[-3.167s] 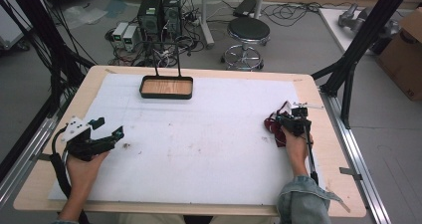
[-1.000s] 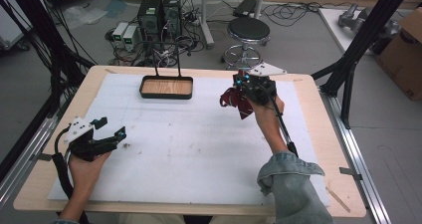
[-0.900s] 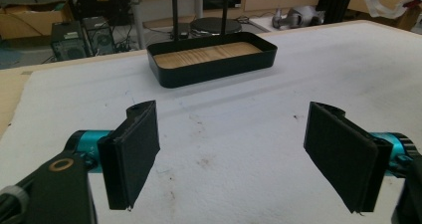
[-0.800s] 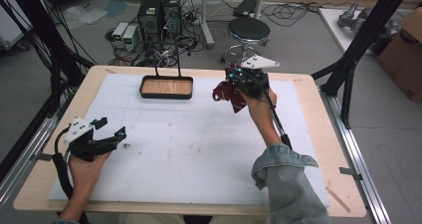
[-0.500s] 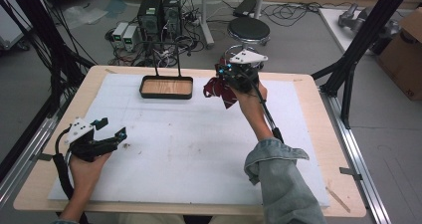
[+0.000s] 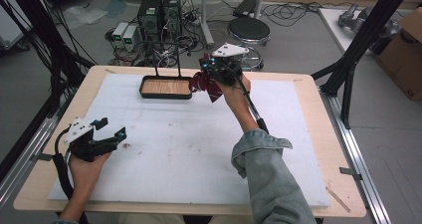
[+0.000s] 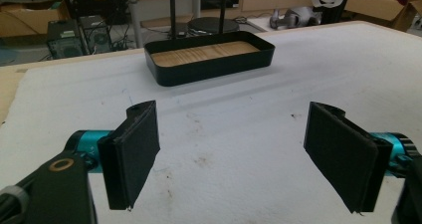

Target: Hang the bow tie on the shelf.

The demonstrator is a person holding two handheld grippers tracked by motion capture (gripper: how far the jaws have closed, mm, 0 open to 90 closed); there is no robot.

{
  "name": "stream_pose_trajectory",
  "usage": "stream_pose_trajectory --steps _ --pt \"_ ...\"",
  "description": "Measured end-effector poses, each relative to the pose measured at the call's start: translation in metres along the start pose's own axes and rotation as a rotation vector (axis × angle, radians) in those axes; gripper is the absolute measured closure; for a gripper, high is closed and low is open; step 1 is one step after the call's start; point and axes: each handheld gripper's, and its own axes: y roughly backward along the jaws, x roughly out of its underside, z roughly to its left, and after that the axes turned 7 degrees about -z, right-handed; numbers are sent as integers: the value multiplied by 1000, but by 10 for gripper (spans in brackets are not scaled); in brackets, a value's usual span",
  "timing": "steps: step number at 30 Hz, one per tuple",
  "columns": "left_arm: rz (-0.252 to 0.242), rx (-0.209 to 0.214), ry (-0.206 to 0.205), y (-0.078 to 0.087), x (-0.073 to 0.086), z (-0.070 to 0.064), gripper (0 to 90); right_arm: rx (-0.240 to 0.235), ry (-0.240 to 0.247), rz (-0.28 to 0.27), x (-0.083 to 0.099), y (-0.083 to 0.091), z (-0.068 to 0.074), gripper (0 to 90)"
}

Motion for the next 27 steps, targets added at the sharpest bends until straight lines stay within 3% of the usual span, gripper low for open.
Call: stream_pose_trajectory --steps 5,15,27 --pt "-2 2 1 1 0 0 220 -7 26 8 -3 -12 4 874" --pt "-2 4 6 2 0 2 220 -18 15 -8 -11 -41 10 873" --pt "-8 4 7 4 0 3 220 -18 12 -9 -15 -60 15 873"
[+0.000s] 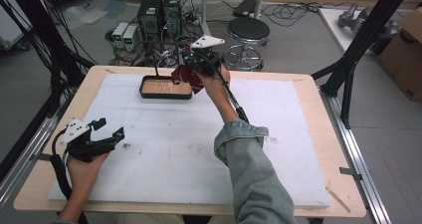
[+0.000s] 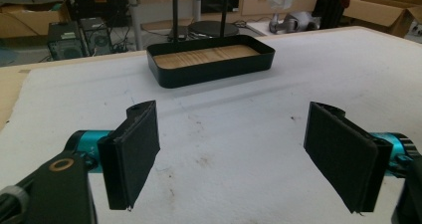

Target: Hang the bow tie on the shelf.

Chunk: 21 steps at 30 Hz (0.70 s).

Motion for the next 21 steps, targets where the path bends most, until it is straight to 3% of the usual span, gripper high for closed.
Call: stream_pose_trajectory --steps 13,21 --pt "-2 0 7 0 1 0 221 55 -4 2 -5 -13 -9 873" --pt "0 1 4 0 1 0 220 104 -1 39 -2 -11 -20 873"
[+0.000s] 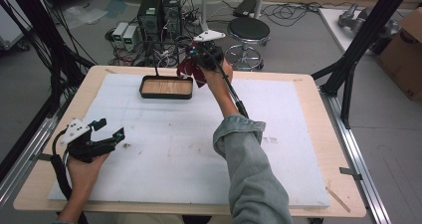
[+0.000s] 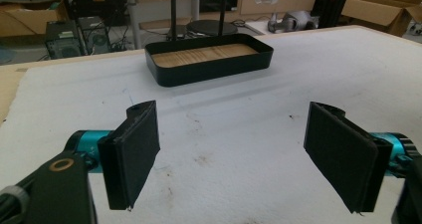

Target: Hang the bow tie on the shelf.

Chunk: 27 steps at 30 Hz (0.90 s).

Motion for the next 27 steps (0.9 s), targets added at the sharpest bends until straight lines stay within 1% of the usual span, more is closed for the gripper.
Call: stream_pose_trajectory --steps 6,9,11,12,13,17,27 --pt "0 2 1 0 0 0 221 8 -13 31 5 -1 -7 873" --pt "2 2 3 0 0 0 220 5 -8 47 9 -3 -5 873" --pt "-2 2 2 0 0 0 221 8 -17 59 11 -4 -5 872" --pt "0 2 1 0 0 0 221 10 -16 64 13 -5 -6 872" --pt "1 3 1 0 0 0 221 17 -28 76 16 -6 -8 872" --pt "1 2 2 0 0 1 221 16 -35 86 19 -7 -10 872" --pt "2 6 3 0 0 1 221 -3 -43 123 27 -16 -6 868"
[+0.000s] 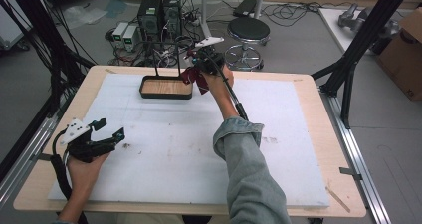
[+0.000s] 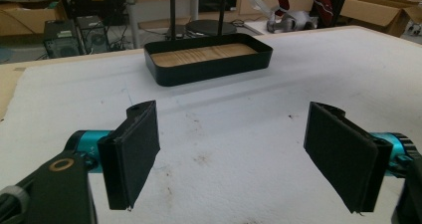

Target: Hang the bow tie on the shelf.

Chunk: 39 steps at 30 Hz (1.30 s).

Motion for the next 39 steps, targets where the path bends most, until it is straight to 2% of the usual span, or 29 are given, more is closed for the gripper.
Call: stream_pose_trajectory --steps 9,27,30,39 --pt "0 3 2 0 0 0 220 -18 13 25 4 -6 5 863" --pt "0 8 2 -1 0 -2 220 -19 29 33 4 -7 8 804" --pt "1 9 1 -1 0 -1 221 -20 26 30 3 -6 8 781" --pt "0 9 2 -1 0 -1 220 -31 23 28 1 2 3 629"
